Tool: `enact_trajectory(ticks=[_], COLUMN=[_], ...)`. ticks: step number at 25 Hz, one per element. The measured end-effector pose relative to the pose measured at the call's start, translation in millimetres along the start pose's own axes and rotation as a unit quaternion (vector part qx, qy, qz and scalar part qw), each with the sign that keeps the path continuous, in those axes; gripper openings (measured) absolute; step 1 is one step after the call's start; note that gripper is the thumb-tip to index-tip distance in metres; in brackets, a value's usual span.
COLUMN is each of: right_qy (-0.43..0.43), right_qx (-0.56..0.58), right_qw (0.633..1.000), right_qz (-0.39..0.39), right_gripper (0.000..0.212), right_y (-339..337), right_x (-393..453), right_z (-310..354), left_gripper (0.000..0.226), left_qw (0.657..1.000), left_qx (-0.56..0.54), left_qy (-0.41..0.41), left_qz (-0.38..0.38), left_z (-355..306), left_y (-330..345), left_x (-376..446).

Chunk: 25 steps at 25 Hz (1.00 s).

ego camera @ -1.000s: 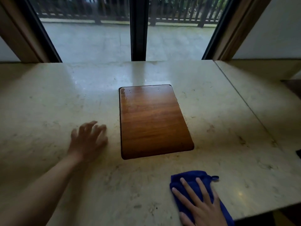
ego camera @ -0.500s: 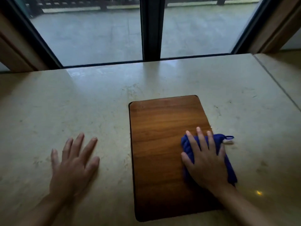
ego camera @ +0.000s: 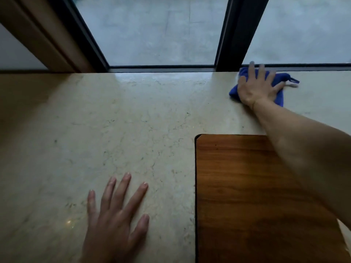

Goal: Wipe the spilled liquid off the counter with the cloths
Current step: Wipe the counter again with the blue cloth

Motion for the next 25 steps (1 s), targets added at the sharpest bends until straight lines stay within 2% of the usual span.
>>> enact_trajectory(ticks=[3, 6, 9, 13, 15, 18, 21, 23, 25], right_qy=[-0.139, -0.279, -0.356, -0.417, -0.419, -0.372, -0.323, -0.271, -0.168], right_qx=[0.005, -0.016, -0.018, -0.05, -0.06, -0.058, -0.065, -0.07, -0.031], right_qw=[0.989, 0.955, 0.925, 0.897, 0.897, 0.916, 0.94, 0.958, 0.985], right_qz=[0.044, 0.102, 0.131, 0.139, 0.128, 0.139, 0.086, 0.056, 0.031], right_gripper=[0.059, 0.059, 0.055, 0.054, 0.054, 0.054, 0.056, 0.06, 0.067], right_y=[10, 17, 22, 28, 27, 31, 29, 29, 35], right_x=[-12, -72, -153, -294, -370, -470, -567, -627, -668], right_z=[42, 50, 26, -40, -78, -128, -171, -190, -185], left_gripper=[0.07, 0.067, 0.066, 0.064, 0.063, 0.063, 0.059, 0.059, 0.06], left_qw=[1.0, 1.0, 1.0, 1.0, 1.0, 0.999, 1.0, 0.999, 0.997], left_qx=[0.002, 0.003, -0.003, -0.009, -0.011, -0.031, -0.021, -0.003, 0.003], left_qy=[0.004, 0.005, -0.006, -0.004, 0.005, 0.005, 0.007, 0.025, 0.033], left_qz=[0.001, 0.009, 0.019, 0.021, 0.004, 0.006, 0.018, 0.043, 0.063], left_z=[1, 1, 2, 3, 2, 0, 1, 12, 29], left_y=[4, 4, 2, 2, 3, 5, -9, -10, -12], left_x=[-2, -3, -2, -2, -5, -10, -50, -88, -112])
Point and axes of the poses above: each hand's wrist, its own x-axis towards the middle knuckle, its own y-axis out of the palm, z = x × y, the point moved 3 cm from there along x, towards the middle knuckle, and after that the axes turned 7 degrees about x, right-handed, at the moved point
